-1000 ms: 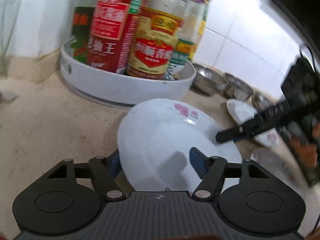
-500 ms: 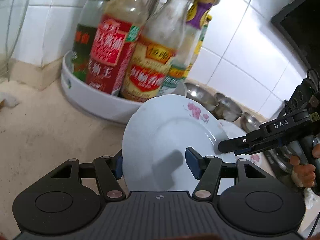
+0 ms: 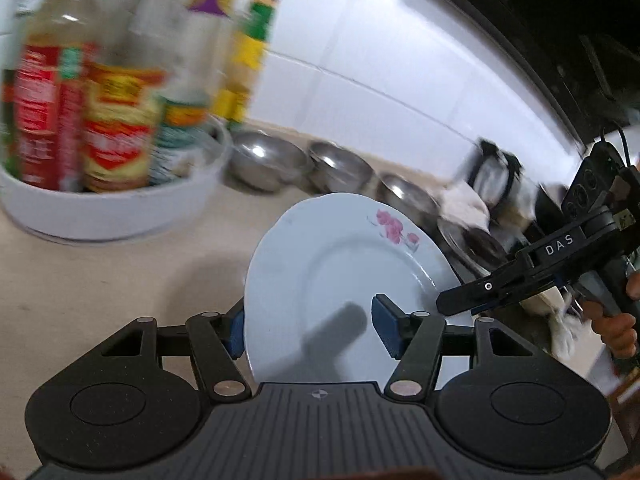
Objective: Organize plates and bowls
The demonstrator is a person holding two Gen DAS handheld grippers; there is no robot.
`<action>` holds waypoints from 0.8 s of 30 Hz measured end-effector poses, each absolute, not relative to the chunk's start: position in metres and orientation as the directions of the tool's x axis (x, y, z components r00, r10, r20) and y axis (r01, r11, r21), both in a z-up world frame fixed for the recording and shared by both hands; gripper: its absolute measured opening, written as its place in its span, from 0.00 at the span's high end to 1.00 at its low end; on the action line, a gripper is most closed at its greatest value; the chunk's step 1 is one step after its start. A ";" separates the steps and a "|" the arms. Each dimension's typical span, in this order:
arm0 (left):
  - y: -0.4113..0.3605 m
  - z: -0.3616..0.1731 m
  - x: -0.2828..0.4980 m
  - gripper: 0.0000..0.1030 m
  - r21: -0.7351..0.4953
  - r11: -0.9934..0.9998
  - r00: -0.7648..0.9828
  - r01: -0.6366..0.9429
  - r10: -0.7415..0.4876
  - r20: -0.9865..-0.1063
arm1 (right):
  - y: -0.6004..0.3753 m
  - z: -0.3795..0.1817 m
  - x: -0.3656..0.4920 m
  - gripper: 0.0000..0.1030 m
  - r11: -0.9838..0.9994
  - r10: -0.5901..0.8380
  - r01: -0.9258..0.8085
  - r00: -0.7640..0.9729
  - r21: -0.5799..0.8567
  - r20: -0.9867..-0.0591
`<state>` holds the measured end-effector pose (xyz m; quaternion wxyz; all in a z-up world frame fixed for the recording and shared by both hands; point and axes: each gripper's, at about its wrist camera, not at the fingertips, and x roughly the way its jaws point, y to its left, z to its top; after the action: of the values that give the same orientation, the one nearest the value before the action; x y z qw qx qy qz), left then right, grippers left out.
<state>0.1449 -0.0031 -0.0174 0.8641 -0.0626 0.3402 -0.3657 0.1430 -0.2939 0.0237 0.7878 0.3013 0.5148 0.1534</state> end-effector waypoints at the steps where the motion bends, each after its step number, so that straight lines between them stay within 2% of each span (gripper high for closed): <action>1: -0.009 -0.020 0.144 0.34 -0.362 0.713 0.482 0.600 -0.684 -0.547 | -0.299 0.021 0.136 0.77 0.769 0.542 0.094 0.426 0.632 -0.724; 7: -0.035 -0.024 0.140 0.34 -0.334 0.664 0.426 0.669 -0.710 -0.560 | -0.311 0.009 0.100 0.77 0.784 0.475 0.173 0.450 0.596 -0.756; 19: -0.048 -0.043 0.138 0.34 -0.326 0.662 0.383 0.674 -0.692 -0.612 | -0.307 0.000 0.082 0.76 0.862 0.362 0.165 0.464 0.480 -0.809; 24: -0.050 -0.045 0.139 0.34 -0.318 0.664 0.395 0.677 -0.692 -0.604 | -0.303 -0.002 0.085 0.73 0.889 0.324 0.149 0.463 0.433 -0.825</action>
<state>0.1387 -0.0502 -0.0452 0.8352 -0.0105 0.3667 -0.4096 0.0854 -0.3034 -0.0018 0.8239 0.2296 0.5155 0.0530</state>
